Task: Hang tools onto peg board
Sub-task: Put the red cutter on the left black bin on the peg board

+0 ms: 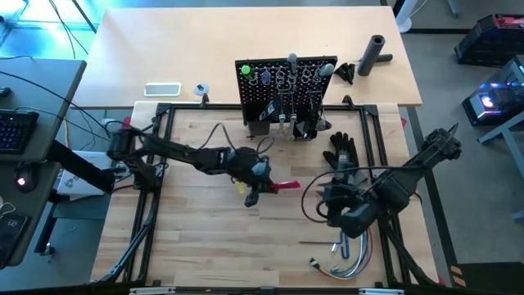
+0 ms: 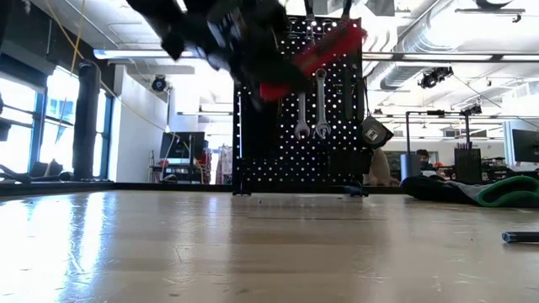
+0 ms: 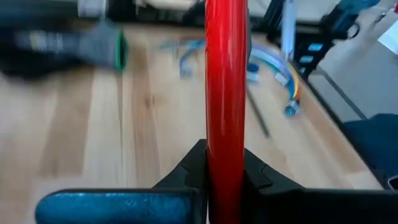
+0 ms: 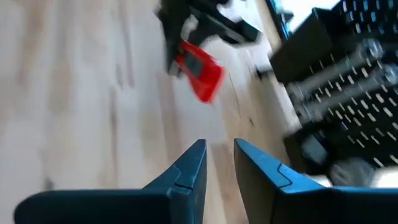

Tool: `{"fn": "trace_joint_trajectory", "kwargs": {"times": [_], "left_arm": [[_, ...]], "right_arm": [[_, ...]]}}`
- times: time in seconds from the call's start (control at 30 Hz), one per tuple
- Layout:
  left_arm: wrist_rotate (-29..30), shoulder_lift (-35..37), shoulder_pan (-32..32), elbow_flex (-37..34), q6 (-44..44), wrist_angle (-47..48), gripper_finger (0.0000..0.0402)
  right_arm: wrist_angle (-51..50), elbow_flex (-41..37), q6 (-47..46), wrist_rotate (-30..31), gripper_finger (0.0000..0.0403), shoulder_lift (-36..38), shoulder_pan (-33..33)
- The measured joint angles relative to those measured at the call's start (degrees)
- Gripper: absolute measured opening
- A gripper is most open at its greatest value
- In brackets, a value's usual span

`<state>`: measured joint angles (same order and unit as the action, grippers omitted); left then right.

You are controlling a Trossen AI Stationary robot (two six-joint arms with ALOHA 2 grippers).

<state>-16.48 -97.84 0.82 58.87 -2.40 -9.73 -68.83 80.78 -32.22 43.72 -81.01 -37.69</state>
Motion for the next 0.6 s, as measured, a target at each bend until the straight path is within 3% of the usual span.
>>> {"fn": "trace_joint_trajectory", "kwargs": {"times": [0.3,0.6], "left_arm": [[5.63,6.53,3.18,-0.04,6.63,-8.82,0.0026],[5.04,6.29,4.38,-0.11,7.16,-16.87,0.0026]], "right_arm": [[33.89,-15.62,12.46,5.11,0.0074,5.42,-0.57],[85.05,-32.84,41.13,5.30,0.0074,6.07,3.84]]}}
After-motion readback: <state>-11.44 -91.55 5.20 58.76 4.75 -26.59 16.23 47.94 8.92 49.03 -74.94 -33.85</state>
